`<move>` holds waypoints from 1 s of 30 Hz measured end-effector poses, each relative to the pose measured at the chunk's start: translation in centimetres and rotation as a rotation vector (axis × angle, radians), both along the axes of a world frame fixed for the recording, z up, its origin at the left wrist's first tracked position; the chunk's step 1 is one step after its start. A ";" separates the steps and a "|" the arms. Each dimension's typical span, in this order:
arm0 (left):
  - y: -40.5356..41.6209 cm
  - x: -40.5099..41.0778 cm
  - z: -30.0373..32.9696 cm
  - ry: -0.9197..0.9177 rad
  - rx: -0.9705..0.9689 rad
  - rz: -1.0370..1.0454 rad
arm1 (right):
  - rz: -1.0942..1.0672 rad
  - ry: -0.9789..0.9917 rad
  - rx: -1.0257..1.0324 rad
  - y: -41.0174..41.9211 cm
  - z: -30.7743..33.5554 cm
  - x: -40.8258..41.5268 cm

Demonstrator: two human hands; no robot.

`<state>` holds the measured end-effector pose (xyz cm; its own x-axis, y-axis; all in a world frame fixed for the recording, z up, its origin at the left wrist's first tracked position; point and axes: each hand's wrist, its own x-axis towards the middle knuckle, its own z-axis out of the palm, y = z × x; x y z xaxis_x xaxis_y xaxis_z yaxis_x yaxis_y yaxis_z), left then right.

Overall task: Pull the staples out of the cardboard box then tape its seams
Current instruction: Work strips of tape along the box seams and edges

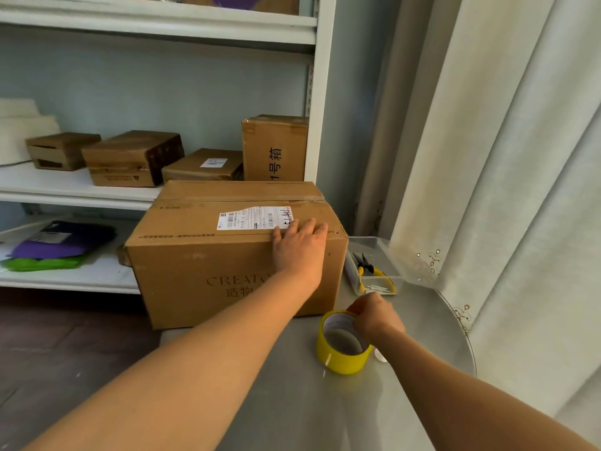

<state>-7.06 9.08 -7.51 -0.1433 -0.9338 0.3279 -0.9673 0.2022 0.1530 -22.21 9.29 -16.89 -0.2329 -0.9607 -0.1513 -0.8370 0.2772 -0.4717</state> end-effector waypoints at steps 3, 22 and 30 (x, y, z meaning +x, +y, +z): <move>0.6 -1.2 -0.2 -0.023 0.007 -0.032 | 0.058 -0.016 -0.020 -0.2 0.6 -0.3; 2.2 -1.6 -8.3 0.443 0.632 -0.416 | 0.110 -0.074 -0.125 1.8 0.9 -2.3; 2.2 -0.8 -8.5 0.589 0.682 -0.397 | 0.049 -0.091 -0.105 1.4 -0.1 -2.8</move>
